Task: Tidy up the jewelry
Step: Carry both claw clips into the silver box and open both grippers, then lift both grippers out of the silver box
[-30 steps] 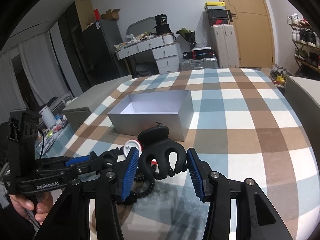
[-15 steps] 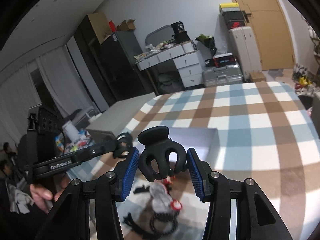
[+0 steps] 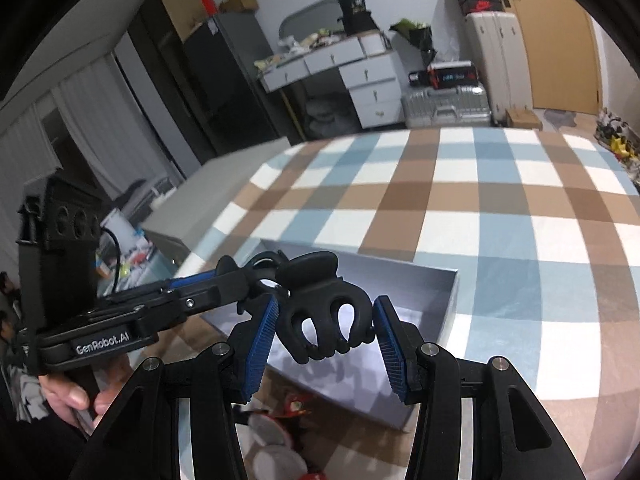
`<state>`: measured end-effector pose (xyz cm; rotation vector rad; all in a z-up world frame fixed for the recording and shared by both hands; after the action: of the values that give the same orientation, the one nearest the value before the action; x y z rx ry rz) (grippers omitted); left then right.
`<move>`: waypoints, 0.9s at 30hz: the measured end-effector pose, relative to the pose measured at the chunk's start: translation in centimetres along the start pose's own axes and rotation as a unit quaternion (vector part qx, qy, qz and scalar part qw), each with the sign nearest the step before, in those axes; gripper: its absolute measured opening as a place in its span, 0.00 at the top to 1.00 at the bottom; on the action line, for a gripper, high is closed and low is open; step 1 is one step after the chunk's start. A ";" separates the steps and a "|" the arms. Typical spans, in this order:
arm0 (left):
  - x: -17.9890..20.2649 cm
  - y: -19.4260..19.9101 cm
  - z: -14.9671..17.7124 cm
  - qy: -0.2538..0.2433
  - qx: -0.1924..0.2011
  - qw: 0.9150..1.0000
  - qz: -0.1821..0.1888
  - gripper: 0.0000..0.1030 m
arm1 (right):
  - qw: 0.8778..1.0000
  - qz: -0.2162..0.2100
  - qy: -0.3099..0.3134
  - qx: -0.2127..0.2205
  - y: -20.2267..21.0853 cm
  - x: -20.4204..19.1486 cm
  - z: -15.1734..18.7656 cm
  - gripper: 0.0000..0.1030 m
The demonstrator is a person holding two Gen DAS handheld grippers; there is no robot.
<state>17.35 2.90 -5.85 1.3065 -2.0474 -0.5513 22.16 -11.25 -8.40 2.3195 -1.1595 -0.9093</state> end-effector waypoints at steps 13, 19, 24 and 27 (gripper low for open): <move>-0.7 -1.2 -0.5 0.010 -0.030 0.999 0.007 0.79 | 1.000 0.010 0.004 -0.001 -1.3 0.1 -0.4 0.51; -0.7 -0.1 -0.4 0.006 -0.017 1.000 -0.008 0.51 | 0.999 0.009 -0.005 0.030 0.8 0.5 -0.2 0.42; -0.5 2.3 -0.2 0.005 0.013 1.000 -0.017 0.49 | 0.995 0.017 -0.013 0.101 5.3 0.5 0.7 0.31; -0.1 3.5 0.3 0.003 0.027 0.999 -0.031 0.40 | 0.990 0.028 -0.009 0.140 7.8 0.2 1.7 0.18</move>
<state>14.97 4.48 -3.82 1.4070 -2.0357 -0.5220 16.68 -16.02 -5.00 2.4845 -1.4326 -0.7930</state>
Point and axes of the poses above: each gripper's, at about its wrist camera, not at the fingertips, and y roughly against the way its jaws point, x to its right, z to its underside, the point moved 1 cm from there along -y, roughly the way its jaws point, and after that the axes turned 6 degrees about -y, right-handed, at the moved point
